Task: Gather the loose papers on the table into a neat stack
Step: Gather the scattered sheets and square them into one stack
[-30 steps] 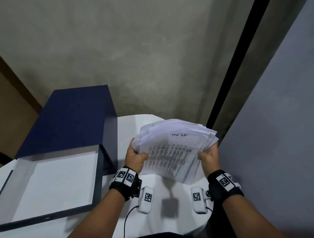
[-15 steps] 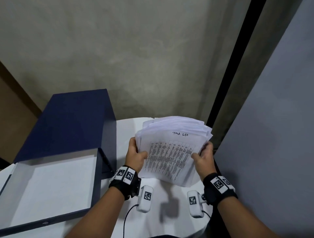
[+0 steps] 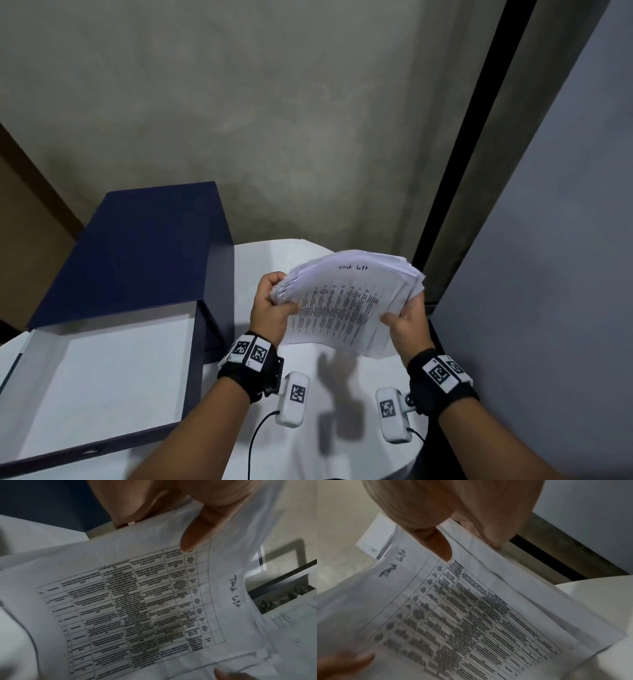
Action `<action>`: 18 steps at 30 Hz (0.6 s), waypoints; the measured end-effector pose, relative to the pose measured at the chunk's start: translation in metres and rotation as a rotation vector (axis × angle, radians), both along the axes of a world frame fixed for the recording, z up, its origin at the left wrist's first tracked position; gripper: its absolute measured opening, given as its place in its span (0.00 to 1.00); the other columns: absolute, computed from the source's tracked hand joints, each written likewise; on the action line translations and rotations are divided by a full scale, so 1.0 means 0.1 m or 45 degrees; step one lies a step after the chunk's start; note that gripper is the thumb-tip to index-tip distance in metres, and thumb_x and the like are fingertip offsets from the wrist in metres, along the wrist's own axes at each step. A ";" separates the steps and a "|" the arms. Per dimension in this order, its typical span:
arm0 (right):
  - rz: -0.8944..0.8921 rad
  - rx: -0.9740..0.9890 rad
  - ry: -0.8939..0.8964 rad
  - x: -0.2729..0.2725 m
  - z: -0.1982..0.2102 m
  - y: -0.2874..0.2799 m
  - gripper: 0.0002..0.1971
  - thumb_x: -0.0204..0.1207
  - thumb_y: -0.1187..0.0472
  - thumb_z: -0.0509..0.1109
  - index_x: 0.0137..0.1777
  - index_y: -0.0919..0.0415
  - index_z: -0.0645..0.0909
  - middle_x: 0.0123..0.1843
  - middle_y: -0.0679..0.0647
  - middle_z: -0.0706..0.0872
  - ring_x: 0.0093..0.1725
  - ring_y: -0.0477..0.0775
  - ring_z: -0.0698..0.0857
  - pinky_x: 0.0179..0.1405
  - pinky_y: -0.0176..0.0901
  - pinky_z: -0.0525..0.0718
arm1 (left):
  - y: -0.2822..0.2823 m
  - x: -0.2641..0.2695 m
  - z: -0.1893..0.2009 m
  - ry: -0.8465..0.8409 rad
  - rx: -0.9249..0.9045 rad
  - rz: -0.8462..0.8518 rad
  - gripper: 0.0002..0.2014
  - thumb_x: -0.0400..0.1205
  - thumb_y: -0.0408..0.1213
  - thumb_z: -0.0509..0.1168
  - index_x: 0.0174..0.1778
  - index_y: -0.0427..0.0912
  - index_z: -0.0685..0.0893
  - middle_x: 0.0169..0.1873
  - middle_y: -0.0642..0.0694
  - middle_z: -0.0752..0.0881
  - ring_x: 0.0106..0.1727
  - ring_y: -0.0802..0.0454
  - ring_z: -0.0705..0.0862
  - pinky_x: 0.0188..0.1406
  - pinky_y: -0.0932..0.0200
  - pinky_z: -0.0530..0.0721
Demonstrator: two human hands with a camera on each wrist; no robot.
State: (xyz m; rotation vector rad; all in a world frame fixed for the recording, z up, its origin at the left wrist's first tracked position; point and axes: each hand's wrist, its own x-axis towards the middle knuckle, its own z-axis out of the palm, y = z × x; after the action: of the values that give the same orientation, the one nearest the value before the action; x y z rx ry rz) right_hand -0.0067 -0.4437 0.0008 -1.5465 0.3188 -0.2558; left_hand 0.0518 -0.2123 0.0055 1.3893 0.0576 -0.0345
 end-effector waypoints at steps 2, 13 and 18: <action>0.001 0.050 -0.058 0.01 0.06 0.00 0.41 0.56 0.77 0.63 0.70 0.46 0.66 0.67 0.58 0.81 0.64 0.46 0.85 0.67 0.57 0.84 | 0.03 0.03 0.00 -0.018 -0.012 0.006 0.28 0.52 0.21 0.62 0.49 0.44 0.77 0.41 0.45 0.81 0.42 0.50 0.79 0.34 0.60 0.78; 0.132 -0.117 0.026 0.16 0.07 0.01 0.41 0.66 0.79 0.66 0.79 0.50 0.65 0.64 0.48 0.85 0.67 0.48 0.84 0.74 0.63 0.79 | 0.03 0.11 0.04 -0.097 0.142 -0.125 0.20 0.60 0.25 0.69 0.49 0.37 0.79 0.41 0.43 0.84 0.42 0.50 0.81 0.40 0.60 0.81; -0.016 -0.105 -0.049 0.23 0.13 0.04 0.23 0.81 0.78 0.65 0.71 0.54 0.75 0.61 0.47 0.88 0.63 0.49 0.87 0.71 0.55 0.82 | -0.04 0.11 0.13 -0.117 0.067 0.003 0.15 0.72 0.30 0.75 0.54 0.34 0.84 0.49 0.33 0.89 0.50 0.40 0.88 0.54 0.48 0.86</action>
State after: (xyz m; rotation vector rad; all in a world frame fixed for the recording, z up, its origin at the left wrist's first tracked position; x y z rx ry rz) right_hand 0.0161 -0.4393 0.0134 -1.6190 0.2911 -0.3113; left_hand 0.0631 -0.2162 0.0183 1.4417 -0.0163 0.0333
